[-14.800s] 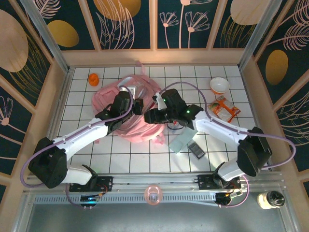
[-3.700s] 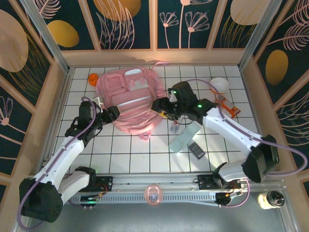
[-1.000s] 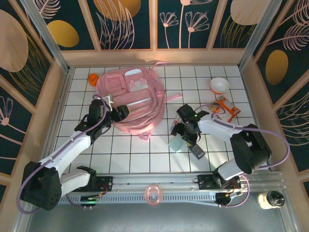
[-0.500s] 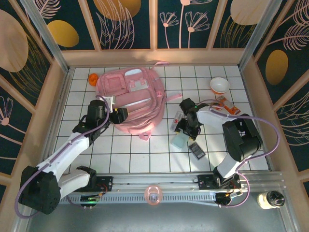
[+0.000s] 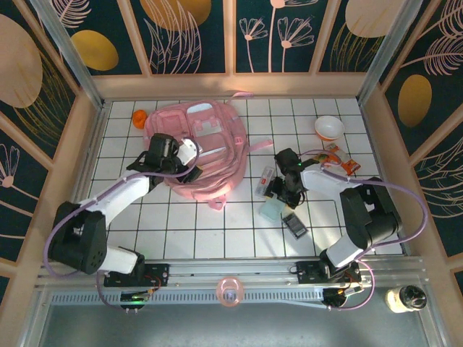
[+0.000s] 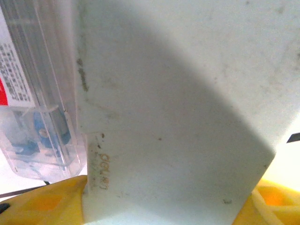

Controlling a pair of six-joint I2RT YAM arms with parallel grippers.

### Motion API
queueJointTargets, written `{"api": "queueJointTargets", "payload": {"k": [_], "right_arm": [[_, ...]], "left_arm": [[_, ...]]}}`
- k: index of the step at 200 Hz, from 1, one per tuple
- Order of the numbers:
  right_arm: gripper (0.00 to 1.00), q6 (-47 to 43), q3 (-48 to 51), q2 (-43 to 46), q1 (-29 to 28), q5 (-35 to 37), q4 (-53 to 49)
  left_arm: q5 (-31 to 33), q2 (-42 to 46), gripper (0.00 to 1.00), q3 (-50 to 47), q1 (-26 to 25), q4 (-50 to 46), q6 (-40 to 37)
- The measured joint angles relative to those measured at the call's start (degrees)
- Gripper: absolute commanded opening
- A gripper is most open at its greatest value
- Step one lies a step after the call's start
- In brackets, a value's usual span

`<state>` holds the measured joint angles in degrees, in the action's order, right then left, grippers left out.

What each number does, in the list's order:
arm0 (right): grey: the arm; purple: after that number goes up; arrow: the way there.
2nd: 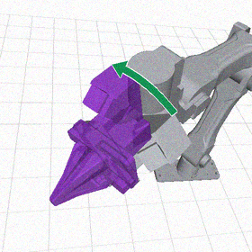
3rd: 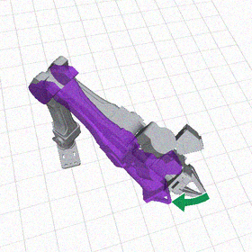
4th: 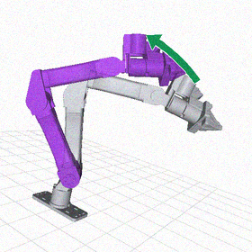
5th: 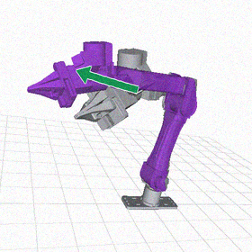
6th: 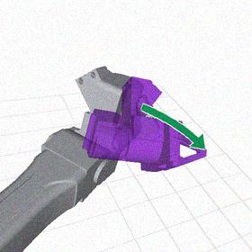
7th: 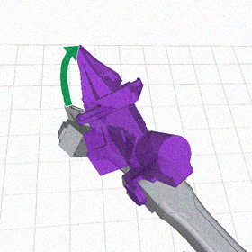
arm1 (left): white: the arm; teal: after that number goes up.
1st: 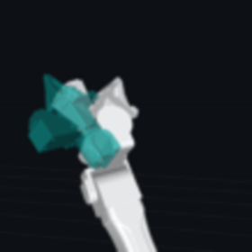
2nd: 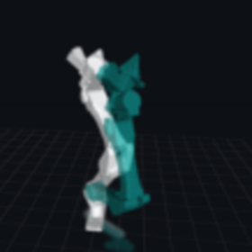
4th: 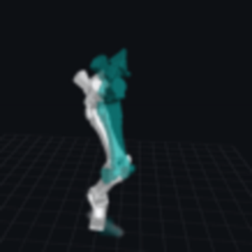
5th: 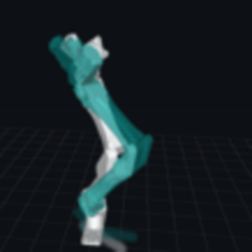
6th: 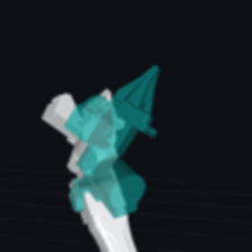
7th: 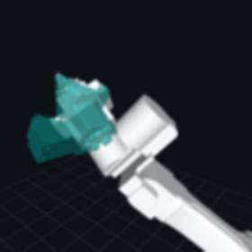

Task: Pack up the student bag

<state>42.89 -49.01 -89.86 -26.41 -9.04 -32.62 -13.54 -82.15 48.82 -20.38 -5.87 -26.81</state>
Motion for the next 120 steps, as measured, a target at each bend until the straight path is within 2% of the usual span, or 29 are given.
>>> {"api": "queueJointTargets", "payload": {"k": [31, 51, 63, 67, 81, 103, 120], "right_arm": [[0.53, -0.48, 0.63, 0.59, 0.17, 0.22, 0.94], [0.53, -0.61, 1.03, 1.07, 0.20, 0.24, 1.42], [0.52, -0.63, 1.25, 1.46, 0.20, 0.24, 1.77], [0.52, -0.63, 1.31, 1.60, 0.17, 0.24, 1.88], [0.51, -0.63, 1.88, 2.36, 0.20, 0.31, 2.73], [0.50, -0.63, 3.15, 4.04, 0.20, 0.50, 3.56], [0.49, -0.61, 3.98, 5.33, 0.20, 0.68, 3.78]], "left_arm": [[-0.15, -4.42, 0.81, 1.18, 0.00, 0.09, -3.28], [0.63, -6.95, 0.77, 2.45, -0.04, 0.92, -4.09], [1.62, -7.85, 0.66, 2.47, -0.22, 1.88, -4.37], [1.92, -8.07, 0.60, 2.47, -0.31, 2.21, -4.66], [2.27, -8.68, 0.31, 2.49, -0.81, 2.60, -4.76], [3.17, -8.98, 0.01, 3.15, -0.98, 2.89, -4.72], [3.02, -7.61, 0.00, 3.32, -0.61, 3.19, -4.26]]}}
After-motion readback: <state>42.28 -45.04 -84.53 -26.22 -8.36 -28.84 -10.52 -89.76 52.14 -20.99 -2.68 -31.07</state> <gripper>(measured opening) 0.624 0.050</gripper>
